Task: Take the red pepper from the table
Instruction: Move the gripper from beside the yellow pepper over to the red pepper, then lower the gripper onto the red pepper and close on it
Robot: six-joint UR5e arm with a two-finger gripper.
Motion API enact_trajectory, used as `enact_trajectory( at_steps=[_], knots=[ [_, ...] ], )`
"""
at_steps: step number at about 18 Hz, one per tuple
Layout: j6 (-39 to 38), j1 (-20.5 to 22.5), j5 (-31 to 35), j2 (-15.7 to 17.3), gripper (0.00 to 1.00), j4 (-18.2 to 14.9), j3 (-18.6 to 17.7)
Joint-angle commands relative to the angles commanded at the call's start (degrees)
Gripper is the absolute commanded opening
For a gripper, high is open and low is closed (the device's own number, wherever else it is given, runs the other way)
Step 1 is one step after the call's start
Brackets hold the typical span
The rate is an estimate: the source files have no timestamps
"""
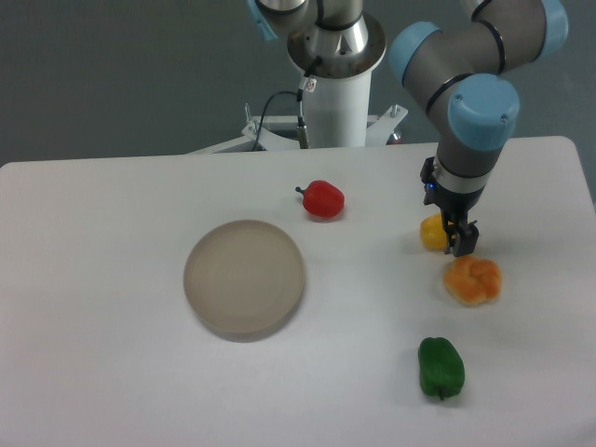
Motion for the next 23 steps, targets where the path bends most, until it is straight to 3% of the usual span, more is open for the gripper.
enact_trajectory(
  at_steps=[4,9,14,18,19,21,23],
  knots=[
    [0.9,-0.2,-0.1,0.7,1.00,-0.1,-0.8],
    [2.4,-0.4,-0.4,5.4,1.00,0.7,-11.9],
    [6.6,-1.9,-1.5,7.4,1.00,0.6,-16.8],
    [7.0,-5.3,-7.2,9.1,1.00,1.0,-21.3],
    [7.1,-6.8,-7.4,9.8,1.00,1.5,-23.0],
    [7.3,-9.6,-7.4,9.6,1.00,5.6,-24.7],
    [7.8,-9.8,-7.4,9.1,1.00,6.9,-24.9]
  ],
)
